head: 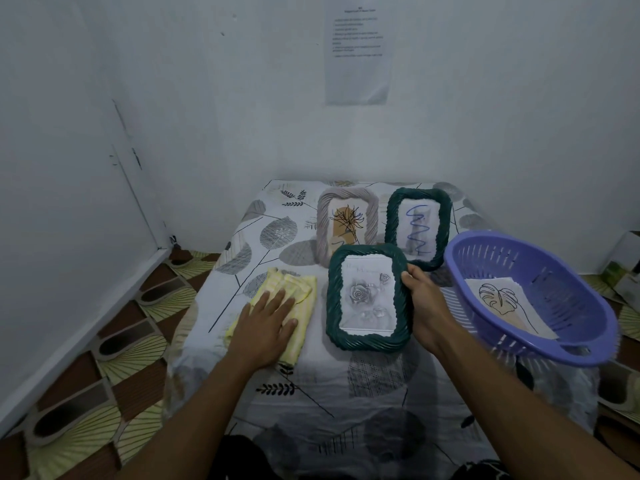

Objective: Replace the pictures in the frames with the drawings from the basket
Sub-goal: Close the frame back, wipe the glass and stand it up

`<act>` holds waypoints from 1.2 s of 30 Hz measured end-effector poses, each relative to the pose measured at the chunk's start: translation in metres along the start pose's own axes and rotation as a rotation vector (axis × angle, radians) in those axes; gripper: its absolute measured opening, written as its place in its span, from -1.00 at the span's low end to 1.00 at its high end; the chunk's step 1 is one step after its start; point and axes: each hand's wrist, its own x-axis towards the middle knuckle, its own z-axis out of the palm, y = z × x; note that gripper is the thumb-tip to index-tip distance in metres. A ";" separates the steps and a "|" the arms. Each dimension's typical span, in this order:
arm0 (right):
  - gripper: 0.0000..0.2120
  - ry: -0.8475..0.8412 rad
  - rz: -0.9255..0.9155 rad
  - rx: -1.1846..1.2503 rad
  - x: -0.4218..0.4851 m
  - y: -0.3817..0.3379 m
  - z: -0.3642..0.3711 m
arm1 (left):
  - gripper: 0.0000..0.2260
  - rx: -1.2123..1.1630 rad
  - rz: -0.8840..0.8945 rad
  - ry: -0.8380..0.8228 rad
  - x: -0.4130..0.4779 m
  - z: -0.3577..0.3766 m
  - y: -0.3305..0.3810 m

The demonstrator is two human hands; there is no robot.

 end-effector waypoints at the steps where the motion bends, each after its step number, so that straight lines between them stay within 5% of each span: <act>1: -0.73 -0.004 0.001 0.007 0.000 0.000 0.003 | -0.52 0.002 -0.017 0.008 -0.003 -0.001 -0.008; 8: -0.73 -0.036 0.025 0.032 -0.003 0.002 0.030 | -0.52 0.004 -0.055 -0.011 -0.010 -0.014 -0.028; 15: -0.73 -0.066 0.028 0.077 -0.004 -0.002 0.043 | -0.58 -0.013 -0.141 0.138 -0.014 -0.025 -0.028; 18: -0.75 -0.082 0.019 0.087 -0.004 -0.002 0.045 | -0.56 -0.136 -0.046 0.353 -0.015 -0.038 -0.019; 20: -0.76 -0.097 0.016 0.101 -0.003 -0.003 0.048 | -0.62 -0.432 -0.010 0.453 -0.009 -0.051 -0.004; 23: -0.76 -0.118 0.009 0.081 -0.003 -0.005 0.051 | -0.67 -1.237 -0.181 0.139 0.006 -0.073 0.032; 26: -0.76 -0.140 -0.001 0.062 -0.004 -0.008 0.052 | -0.67 -1.634 -0.305 -0.110 0.022 -0.079 0.058; 31: -0.76 -0.184 -0.019 0.067 0.000 -0.014 0.044 | -0.68 -1.784 -0.334 -0.153 0.035 -0.084 0.068; 36: -0.75 -0.258 -0.049 0.074 0.005 -0.012 0.046 | -0.74 -1.670 -0.170 -0.058 0.046 -0.079 0.057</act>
